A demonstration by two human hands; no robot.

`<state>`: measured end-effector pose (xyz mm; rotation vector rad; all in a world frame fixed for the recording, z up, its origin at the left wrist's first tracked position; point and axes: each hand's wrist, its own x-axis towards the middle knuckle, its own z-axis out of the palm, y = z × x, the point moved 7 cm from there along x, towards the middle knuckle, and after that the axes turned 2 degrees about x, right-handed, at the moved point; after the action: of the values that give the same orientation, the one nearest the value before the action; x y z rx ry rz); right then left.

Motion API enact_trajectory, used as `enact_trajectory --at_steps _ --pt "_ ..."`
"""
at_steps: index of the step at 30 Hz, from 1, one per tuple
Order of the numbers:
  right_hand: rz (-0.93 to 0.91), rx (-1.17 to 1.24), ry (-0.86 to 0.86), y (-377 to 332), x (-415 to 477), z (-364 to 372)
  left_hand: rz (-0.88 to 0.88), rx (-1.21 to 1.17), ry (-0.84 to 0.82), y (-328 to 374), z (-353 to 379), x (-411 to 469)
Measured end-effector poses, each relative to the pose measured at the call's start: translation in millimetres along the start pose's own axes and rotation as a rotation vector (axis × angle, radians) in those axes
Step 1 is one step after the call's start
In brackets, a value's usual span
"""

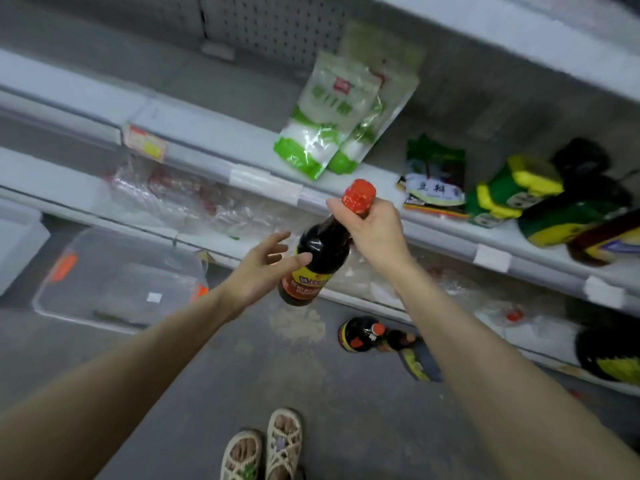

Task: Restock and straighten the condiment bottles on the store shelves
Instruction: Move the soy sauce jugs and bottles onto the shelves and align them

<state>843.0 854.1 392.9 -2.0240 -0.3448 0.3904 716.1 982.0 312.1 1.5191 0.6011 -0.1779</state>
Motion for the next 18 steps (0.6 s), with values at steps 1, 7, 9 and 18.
enact_trajectory --at_steps 1,7,9,18 --pt "-0.051 -0.007 0.008 -53.9 -4.9 -23.8 0.058 0.017 -0.018 47.7 -4.1 -19.7" --pt "-0.285 -0.078 0.026 -264.8 -16.4 -103.0 0.403 0.078 -0.065 240.8 -21.5 -88.0" --pt "-0.375 -0.102 0.027 -327.8 -24.7 -127.0 0.484 0.104 -0.084 295.5 -25.2 -108.7" --pt "-0.7 -0.148 0.11 -567.0 -88.6 -230.2 0.836 0.218 0.049 522.6 -50.0 -229.2"
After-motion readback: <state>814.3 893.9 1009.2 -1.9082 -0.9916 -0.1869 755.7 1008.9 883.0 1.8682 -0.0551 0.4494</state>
